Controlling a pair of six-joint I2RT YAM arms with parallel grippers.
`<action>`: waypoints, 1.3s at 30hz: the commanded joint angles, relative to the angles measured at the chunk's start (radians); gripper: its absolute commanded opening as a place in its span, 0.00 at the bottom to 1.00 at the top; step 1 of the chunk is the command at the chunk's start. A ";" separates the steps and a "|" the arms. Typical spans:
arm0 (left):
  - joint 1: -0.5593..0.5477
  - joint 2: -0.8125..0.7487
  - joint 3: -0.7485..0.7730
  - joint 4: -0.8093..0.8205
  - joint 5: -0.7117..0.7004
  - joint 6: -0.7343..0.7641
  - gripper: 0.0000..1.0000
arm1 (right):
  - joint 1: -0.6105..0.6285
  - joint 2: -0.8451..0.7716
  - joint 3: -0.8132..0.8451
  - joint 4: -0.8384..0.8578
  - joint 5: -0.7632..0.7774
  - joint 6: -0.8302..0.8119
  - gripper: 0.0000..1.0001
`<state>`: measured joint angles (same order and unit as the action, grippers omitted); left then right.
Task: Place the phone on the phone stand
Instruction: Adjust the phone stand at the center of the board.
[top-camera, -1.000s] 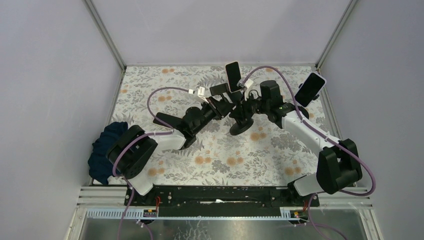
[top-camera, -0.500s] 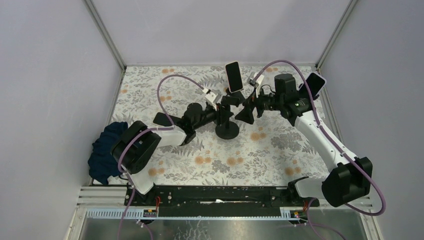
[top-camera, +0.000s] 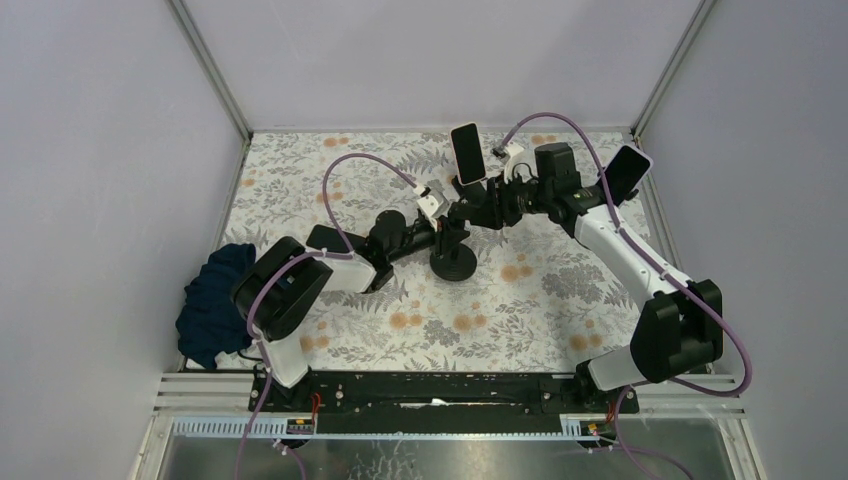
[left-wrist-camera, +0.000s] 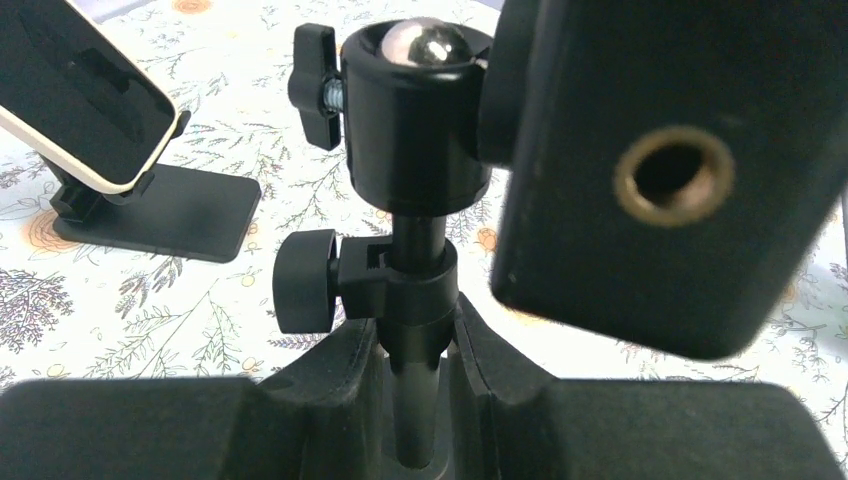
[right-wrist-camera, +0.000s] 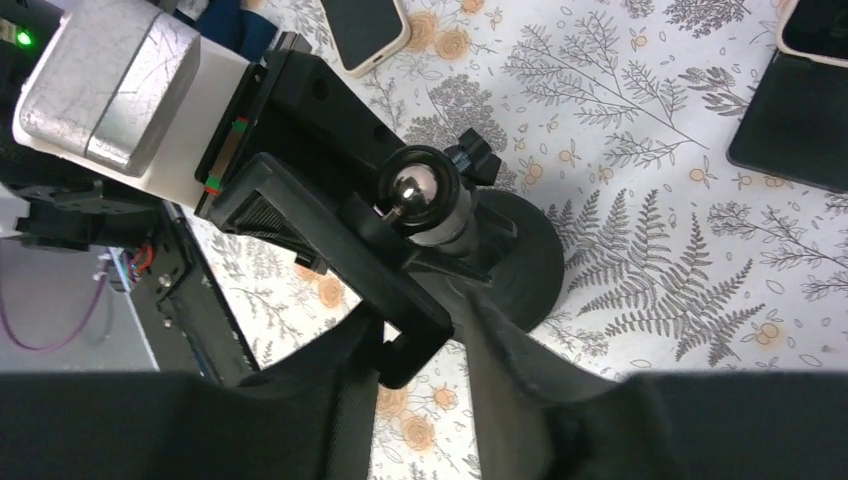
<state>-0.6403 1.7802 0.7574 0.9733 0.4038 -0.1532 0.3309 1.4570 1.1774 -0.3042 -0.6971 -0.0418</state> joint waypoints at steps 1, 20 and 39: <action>-0.002 0.018 -0.001 0.196 0.030 0.047 0.00 | 0.002 -0.016 0.028 0.011 0.061 0.012 0.34; -0.005 0.067 -0.041 0.074 0.138 0.353 0.00 | 0.116 0.251 0.600 -0.636 0.299 -0.221 0.00; -0.091 0.108 -0.119 0.362 0.149 0.209 0.00 | 0.038 0.454 0.810 -0.846 -0.015 -0.195 0.00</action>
<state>-0.6594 1.8412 0.6636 1.1748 0.4377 0.0475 0.3794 1.9045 1.9293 -1.2415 -0.5983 -0.2829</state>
